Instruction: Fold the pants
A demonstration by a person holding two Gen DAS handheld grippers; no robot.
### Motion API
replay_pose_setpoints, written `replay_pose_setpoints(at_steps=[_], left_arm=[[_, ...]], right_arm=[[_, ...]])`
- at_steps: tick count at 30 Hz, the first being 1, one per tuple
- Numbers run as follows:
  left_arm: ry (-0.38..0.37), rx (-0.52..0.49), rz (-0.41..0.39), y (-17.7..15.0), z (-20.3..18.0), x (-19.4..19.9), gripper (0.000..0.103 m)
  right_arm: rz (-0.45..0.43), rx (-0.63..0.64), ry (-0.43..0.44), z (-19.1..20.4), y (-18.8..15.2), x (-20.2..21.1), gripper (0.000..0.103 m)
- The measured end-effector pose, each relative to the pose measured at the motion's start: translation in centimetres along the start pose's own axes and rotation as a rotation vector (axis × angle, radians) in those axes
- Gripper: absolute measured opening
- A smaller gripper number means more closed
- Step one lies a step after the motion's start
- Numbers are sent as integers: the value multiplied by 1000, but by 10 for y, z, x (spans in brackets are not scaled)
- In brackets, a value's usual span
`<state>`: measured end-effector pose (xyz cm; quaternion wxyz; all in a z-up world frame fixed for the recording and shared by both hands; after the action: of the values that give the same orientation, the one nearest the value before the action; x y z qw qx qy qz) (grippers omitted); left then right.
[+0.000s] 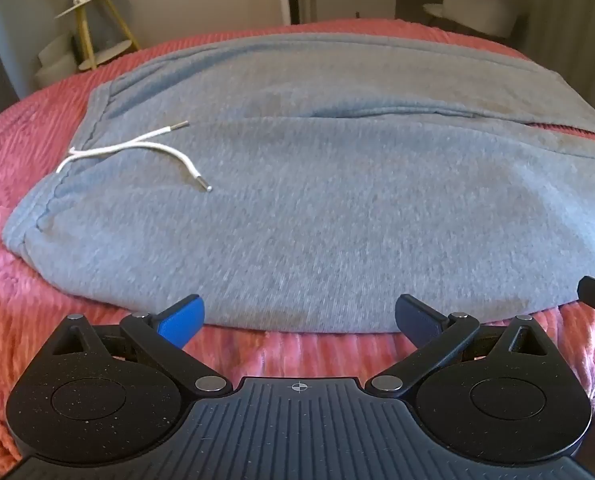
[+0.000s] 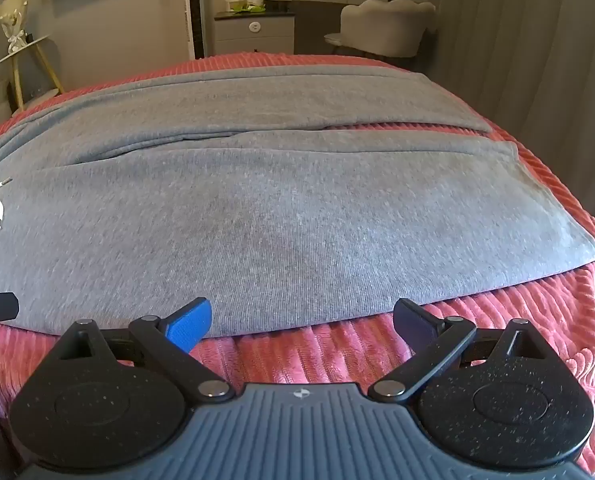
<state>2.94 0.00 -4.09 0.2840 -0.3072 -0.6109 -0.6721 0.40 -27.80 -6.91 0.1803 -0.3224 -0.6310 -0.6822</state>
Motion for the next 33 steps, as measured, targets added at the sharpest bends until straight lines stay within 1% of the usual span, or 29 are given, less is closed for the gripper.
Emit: replay_pose_setpoints(at_steps=[5, 9, 33], left_arm=[[-8, 9, 4, 1, 2, -1, 103], [3, 1, 7, -1, 1, -1, 103], [13, -2, 10, -4, 2, -2, 103]], right_arm=[[1, -1, 1, 0, 0, 0, 98], [0, -1, 1, 0, 0, 1, 98], [-5, 2, -3, -1, 0, 3, 98]])
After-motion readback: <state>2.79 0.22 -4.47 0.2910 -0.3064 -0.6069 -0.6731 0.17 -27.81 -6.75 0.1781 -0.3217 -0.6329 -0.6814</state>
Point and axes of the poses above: each gripper's, at about its wrist camera, not at the fingertips, and x roughly against the way its jaws point, z to its left, y to its top, the point moved 5 cm from there along -x, roughly the way its jaws point, and after that the axes turned 5 degrees about -z, right-handed, at the moved point
